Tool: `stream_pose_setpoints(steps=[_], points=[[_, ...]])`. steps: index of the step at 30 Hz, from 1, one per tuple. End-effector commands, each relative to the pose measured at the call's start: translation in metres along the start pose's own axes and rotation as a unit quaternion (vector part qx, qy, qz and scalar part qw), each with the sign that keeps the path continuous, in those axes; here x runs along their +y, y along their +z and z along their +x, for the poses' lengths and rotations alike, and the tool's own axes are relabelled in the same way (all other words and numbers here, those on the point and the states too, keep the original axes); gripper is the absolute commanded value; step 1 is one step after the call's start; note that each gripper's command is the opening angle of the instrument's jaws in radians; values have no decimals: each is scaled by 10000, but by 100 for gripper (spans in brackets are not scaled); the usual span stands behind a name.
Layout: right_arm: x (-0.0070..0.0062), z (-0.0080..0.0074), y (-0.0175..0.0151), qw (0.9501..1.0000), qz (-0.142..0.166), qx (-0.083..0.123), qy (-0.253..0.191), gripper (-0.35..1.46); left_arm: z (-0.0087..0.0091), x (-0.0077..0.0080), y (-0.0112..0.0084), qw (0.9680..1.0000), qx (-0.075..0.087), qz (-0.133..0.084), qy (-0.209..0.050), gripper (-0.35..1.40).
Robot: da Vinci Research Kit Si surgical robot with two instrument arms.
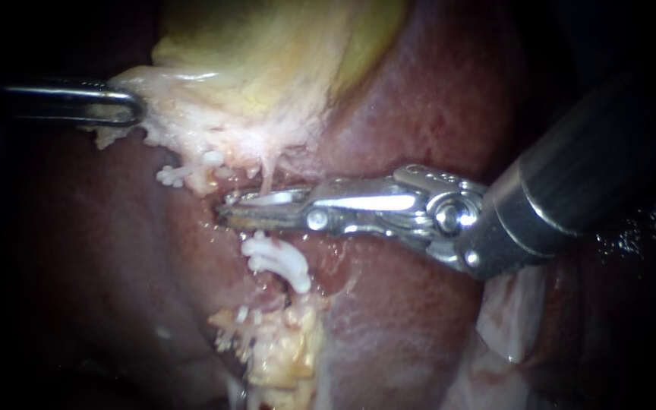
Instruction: Going back third clip right tube
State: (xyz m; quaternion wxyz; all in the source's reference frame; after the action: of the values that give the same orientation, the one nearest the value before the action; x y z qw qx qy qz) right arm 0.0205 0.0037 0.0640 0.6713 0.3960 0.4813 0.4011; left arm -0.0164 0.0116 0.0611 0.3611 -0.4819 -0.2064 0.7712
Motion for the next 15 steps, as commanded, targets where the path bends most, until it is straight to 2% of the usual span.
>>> stream_pose_setpoints(steps=[1,3,6,9,15], points=[[1,0,1,10000,45,-35,-3,-35,0,0,0,10000,0,0,2,-35],[4,-3,4,9998,130,-125,-16,-3,0,0,1,10000,0,1,2,-35],[12,-8,11,9997,133,-95,-196,27,0,1,1,10000,1,4,3,-35],[23,-15,19,9994,120,-96,-317,39,-1,1,2,10000,2,6,4,-35],[52,-23,20,9985,-36,6,-541,45,-1,1,2,10000,2,7,4,-35]])
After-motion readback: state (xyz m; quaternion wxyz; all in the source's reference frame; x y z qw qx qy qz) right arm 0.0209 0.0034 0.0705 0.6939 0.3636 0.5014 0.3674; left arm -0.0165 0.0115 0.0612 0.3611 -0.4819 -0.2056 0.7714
